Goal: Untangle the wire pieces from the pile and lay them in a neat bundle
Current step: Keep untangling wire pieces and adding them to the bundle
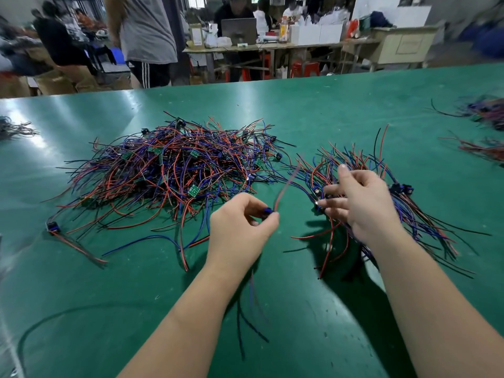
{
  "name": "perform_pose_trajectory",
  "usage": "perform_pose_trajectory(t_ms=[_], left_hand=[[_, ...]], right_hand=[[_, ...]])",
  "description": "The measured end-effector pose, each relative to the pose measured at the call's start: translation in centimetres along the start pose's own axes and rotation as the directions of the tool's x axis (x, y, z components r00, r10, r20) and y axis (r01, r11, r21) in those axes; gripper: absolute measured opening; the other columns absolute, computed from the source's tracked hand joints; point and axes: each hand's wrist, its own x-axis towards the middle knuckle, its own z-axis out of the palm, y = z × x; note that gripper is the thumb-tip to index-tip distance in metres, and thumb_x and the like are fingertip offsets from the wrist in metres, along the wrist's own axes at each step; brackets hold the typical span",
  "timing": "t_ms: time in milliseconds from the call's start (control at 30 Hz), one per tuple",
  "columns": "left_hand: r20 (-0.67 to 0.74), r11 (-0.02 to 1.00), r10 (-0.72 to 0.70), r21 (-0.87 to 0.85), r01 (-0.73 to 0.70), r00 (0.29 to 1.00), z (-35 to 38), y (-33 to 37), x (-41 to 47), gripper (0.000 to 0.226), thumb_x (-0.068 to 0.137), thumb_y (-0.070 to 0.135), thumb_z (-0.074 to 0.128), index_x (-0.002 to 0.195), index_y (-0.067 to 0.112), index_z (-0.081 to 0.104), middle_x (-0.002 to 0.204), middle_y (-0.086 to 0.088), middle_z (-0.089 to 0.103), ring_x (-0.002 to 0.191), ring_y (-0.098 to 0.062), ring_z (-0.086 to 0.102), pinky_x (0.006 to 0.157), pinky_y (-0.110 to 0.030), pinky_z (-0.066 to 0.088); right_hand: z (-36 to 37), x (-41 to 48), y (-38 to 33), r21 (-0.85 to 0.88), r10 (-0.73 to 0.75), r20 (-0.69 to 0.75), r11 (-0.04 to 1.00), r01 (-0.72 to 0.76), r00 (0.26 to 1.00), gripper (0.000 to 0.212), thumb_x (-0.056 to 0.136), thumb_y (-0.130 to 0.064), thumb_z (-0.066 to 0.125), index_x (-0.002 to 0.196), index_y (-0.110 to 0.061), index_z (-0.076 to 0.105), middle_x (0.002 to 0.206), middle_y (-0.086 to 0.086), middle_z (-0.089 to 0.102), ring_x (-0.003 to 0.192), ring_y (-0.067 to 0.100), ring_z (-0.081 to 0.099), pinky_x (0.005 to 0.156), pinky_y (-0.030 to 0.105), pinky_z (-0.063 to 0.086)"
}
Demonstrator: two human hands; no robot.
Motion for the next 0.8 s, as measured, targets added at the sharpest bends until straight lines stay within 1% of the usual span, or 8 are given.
perform_pose_trajectory(t_ms=[67, 133, 233, 400, 533, 600, 700, 800], left_hand=[[-0.067, 0.999, -0.036, -0.04, 0.034, 0.997, -0.2, -0.2, 0.4, 0.018, 0.07, 0.026, 0.081, 0.071, 0.024, 0.063, 0.063, 0.021, 0.064, 0.05, 0.004, 0.053, 0.055, -0.007, 0.041], [-0.079, 0.998, -0.029, -0.057, 0.025, 0.996, -0.2, -0.4, 0.5, 0.019, 0.07, 0.027, 0.082, 0.073, 0.025, 0.062, 0.065, 0.017, 0.065, 0.051, 0.003, 0.053, 0.056, -0.008, 0.042], [-0.001, 0.998, -0.009, -0.065, 0.009, 1.0, 0.0, -0.4, 0.3, 0.021, 0.069, 0.012, 0.077, 0.076, 0.027, 0.065, 0.068, 0.015, 0.067, 0.054, 0.003, 0.056, 0.057, -0.011, 0.045], [0.152, 0.986, 0.054, -0.164, -0.028, 0.987, 0.3, 0.0, -0.2, 0.029, 0.072, 0.004, 0.072, 0.091, 0.026, 0.073, 0.07, 0.011, 0.071, 0.061, -0.001, 0.063, 0.064, -0.016, 0.049], [0.183, 0.989, 0.134, -0.09, -0.119, 0.974, 0.4, 0.3, -0.5, 0.028, 0.078, 0.009, 0.071, 0.102, 0.024, 0.074, 0.085, 0.014, 0.072, 0.073, 0.0, 0.065, 0.07, -0.015, 0.05], [0.133, 0.99, 0.124, 0.054, -0.132, 0.983, 0.1, 0.2, -0.2, 0.026, 0.08, 0.015, 0.069, 0.105, 0.022, 0.072, 0.099, 0.012, 0.071, 0.088, -0.003, 0.063, 0.083, -0.015, 0.046], [0.055, 0.935, 0.058, 0.347, -0.074, 0.997, -0.6, -0.7, 0.5, 0.037, 0.083, 0.023, 0.064, 0.119, 0.019, 0.064, 0.123, 0.002, 0.06, 0.115, -0.016, 0.049, 0.097, -0.021, 0.031], [0.093, 0.779, -0.152, 0.624, 0.062, 0.984, -1.1, -1.6, 0.9, 0.05, 0.085, 0.035, 0.058, 0.134, 0.023, 0.048, 0.136, -0.005, 0.044, 0.126, -0.027, 0.034, 0.103, -0.037, 0.031]], right_hand=[[0.9, -0.9, 0.4, -0.118, 0.016, 0.208, 0.993, 0.009, 0.978, 0.014, 0.094, -0.027, 0.058, 0.094, -0.014, 0.051, 0.085, 0.019, 0.065, 0.051, 0.021, 0.065, 0.043, 0.025, 0.049], [2.0, -2.1, 1.0, -0.164, -0.011, 0.428, 0.982, 0.089, 0.904, 0.007, 0.09, -0.019, 0.064, 0.095, -0.017, 0.059, 0.085, 0.015, 0.068, 0.058, 0.022, 0.067, 0.049, 0.027, 0.052], [3.2, -3.3, 1.5, -0.217, -0.067, 0.526, 0.953, 0.21, 0.848, 0.02, 0.08, -0.011, 0.073, 0.098, -0.018, 0.067, 0.082, 0.005, 0.072, 0.067, 0.018, 0.07, 0.059, 0.028, 0.056], [2.2, -2.5, 1.0, -0.26, -0.087, 0.466, 0.938, 0.23, 0.881, 0.022, 0.071, -0.007, 0.08, 0.089, -0.015, 0.071, 0.075, 0.003, 0.073, 0.061, 0.013, 0.066, 0.061, 0.027, 0.055], [1.7, -1.9, 1.0, -0.347, -0.162, 0.419, 0.881, 0.322, 0.893, 0.023, 0.071, -0.012, 0.081, 0.088, -0.024, 0.074, 0.072, -0.006, 0.072, 0.065, 0.013, 0.056, 0.071, 0.033, 0.051], [0.9, -1.2, 0.7, -0.405, -0.289, 0.26, 0.834, 0.376, 0.921, 0.023, 0.073, -0.013, 0.079, 0.093, -0.023, 0.075, 0.072, -0.008, 0.071, 0.065, 0.01, 0.058, 0.074, 0.032, 0.051], [-1.4, 0.1, -0.6, -0.656, -0.515, 0.015, 0.642, 0.397, 0.857, 0.026, 0.073, -0.02, 0.078, 0.098, -0.018, 0.074, 0.082, 0.0, 0.071, 0.077, 0.015, 0.066, 0.085, 0.033, 0.053], [-4.0, 1.1, -1.4, -0.746, -0.548, -0.085, 0.589, 0.312, 0.832, 0.021, 0.072, -0.021, 0.079, 0.084, -0.02, 0.063, 0.075, 0.002, 0.064, 0.071, 0.02, 0.061, 0.074, 0.029, 0.047]])
